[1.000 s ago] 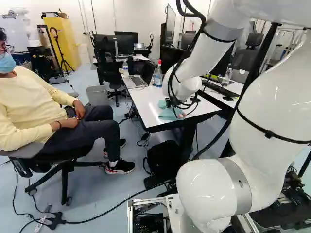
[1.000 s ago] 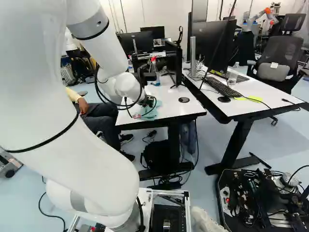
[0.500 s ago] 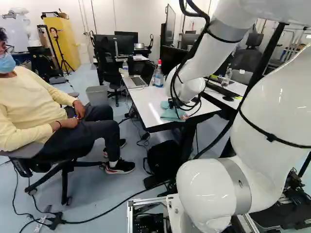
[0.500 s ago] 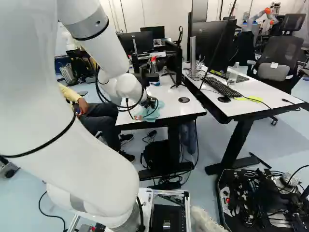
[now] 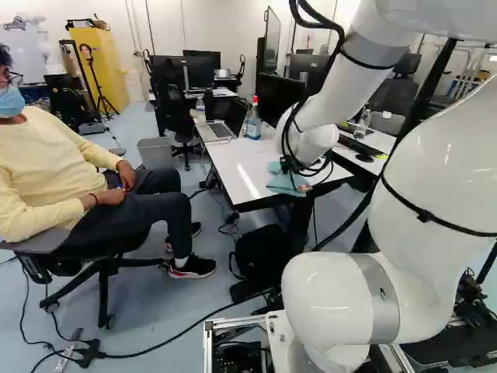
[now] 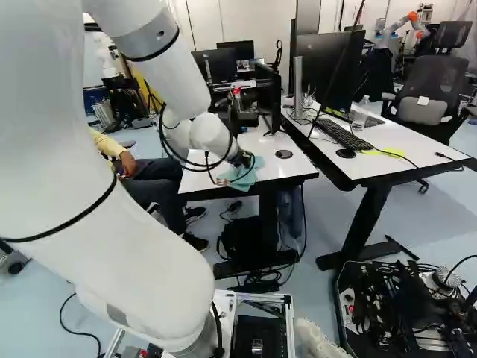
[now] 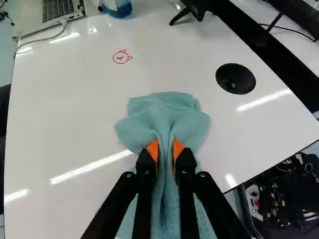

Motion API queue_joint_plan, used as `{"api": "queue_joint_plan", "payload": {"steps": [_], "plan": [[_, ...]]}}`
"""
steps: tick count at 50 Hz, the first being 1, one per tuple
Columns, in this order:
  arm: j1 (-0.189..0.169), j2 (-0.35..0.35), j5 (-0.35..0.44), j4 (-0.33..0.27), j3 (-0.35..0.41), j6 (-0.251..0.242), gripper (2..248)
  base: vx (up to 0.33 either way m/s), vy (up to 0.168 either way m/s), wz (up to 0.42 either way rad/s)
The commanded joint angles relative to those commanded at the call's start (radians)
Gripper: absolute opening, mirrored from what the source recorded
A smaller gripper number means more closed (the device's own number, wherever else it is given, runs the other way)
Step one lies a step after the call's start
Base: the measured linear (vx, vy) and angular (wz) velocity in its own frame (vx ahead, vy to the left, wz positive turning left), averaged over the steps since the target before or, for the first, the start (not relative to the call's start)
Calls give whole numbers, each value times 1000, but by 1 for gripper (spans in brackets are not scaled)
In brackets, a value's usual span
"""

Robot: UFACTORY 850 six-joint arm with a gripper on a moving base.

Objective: Clean the table with the green towel

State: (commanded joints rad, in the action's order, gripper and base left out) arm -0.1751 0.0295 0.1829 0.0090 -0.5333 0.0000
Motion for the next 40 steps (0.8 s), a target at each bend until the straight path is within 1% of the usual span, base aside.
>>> {"api": "queue_joint_plan", "payload": {"steps": [23, 31, 40], "plan": [[-72, -84, 0, 0, -87, 0, 54, 0, 0, 0], [-75, -123, 0, 0, -128, 0, 54, 0, 0, 0], [-66, -164, 0, 0, -173, 0, 54, 0, 0, 0]]}}
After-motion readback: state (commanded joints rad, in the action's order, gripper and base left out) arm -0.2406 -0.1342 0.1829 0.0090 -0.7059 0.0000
